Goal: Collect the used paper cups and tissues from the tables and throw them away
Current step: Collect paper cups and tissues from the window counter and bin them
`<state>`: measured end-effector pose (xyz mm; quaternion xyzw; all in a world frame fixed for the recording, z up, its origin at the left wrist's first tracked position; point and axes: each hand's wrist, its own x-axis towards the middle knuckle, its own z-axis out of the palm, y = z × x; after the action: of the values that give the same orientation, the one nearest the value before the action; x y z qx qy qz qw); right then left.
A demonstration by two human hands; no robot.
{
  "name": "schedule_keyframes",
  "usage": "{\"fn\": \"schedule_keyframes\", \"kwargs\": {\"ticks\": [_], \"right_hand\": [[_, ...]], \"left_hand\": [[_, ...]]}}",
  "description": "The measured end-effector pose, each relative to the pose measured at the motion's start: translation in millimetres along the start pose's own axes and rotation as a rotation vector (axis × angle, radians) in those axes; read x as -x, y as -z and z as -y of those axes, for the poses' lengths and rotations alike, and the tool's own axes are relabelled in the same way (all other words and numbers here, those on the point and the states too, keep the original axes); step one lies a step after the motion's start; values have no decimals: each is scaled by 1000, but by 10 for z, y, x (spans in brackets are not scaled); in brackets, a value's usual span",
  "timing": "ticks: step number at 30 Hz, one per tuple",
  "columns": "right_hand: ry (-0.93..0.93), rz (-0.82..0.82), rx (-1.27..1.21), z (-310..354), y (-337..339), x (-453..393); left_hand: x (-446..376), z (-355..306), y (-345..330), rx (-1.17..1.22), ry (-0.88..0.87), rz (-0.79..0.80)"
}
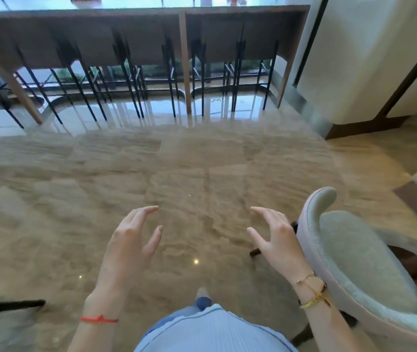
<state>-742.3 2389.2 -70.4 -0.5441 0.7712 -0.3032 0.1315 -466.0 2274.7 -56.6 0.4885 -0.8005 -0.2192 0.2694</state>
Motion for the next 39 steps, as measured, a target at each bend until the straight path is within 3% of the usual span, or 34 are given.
{"fn": "schedule_keyframes", "kwargs": {"ticks": [14,28,39], "right_hand": [[-134,-61,7,-664,-180,-2918],[-18,-25,23,-1342,143,-6773],[23,4,11,-1736,-186,-9300]], "left_hand": [[-3254,169,-871,-2,-83,129],[-6711,-31,-1765,33,-27,51],[-8986,355,-2458,30,19,43]]}}
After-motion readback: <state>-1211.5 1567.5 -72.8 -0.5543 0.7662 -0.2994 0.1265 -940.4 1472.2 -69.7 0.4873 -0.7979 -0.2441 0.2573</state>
